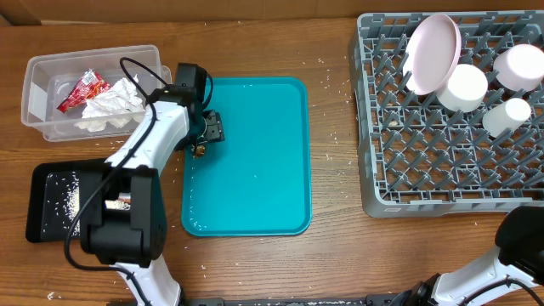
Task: Sort waste into correct bins and load items into the dishwasher
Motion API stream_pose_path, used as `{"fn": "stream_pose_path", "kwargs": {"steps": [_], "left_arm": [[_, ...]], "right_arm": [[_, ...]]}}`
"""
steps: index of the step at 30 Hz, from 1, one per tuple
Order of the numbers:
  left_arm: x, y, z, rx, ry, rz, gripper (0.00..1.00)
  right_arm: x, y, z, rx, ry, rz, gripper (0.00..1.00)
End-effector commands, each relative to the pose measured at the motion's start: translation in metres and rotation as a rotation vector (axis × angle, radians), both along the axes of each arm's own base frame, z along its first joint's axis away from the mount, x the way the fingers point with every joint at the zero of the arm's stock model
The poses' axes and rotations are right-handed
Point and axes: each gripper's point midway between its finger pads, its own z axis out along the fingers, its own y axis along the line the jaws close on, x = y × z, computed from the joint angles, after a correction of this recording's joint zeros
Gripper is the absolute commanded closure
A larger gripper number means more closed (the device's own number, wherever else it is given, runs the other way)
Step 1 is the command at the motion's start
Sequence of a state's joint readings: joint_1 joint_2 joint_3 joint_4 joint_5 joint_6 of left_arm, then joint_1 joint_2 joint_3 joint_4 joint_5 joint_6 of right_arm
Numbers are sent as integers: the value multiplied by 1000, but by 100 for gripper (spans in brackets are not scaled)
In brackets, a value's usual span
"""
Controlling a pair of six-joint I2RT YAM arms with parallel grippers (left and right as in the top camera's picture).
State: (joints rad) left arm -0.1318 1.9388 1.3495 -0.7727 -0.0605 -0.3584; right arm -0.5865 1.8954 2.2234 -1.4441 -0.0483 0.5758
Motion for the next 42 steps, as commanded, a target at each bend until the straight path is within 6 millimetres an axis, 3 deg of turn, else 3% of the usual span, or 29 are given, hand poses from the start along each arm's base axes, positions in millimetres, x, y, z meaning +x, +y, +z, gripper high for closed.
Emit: {"fn": "stream_pose_path", "kwargs": {"steps": [1,5,13,17,23,30,35,42], "left_arm": [[-5,-7,-20,2,45,-39,30],[-5,-9,-25,4,55,-43,30],[-2,7,-24,91,38,-26,28],[-1,1,-25,63,39,-31,28],[-11,-11,-45,-6,102,19,34],[-14,-18,-47,-43,120,16,47],[-16,-17,-40,-35,145,16,59],[-1,-19,-9,-38,129,17,60]], "right_arm": [[1,2,3,1,-11,1,0],[1,2,3,1,-11,1,0],[1,2,3,1,-11,1,0],[1,2,3,1,-11,1,0],[1,2,3,1,-11,1,0],[1,2,3,1,-11,1,0],[1,2,3,1,-11,1,0],[1,2,3,1,-11,1,0]]}}
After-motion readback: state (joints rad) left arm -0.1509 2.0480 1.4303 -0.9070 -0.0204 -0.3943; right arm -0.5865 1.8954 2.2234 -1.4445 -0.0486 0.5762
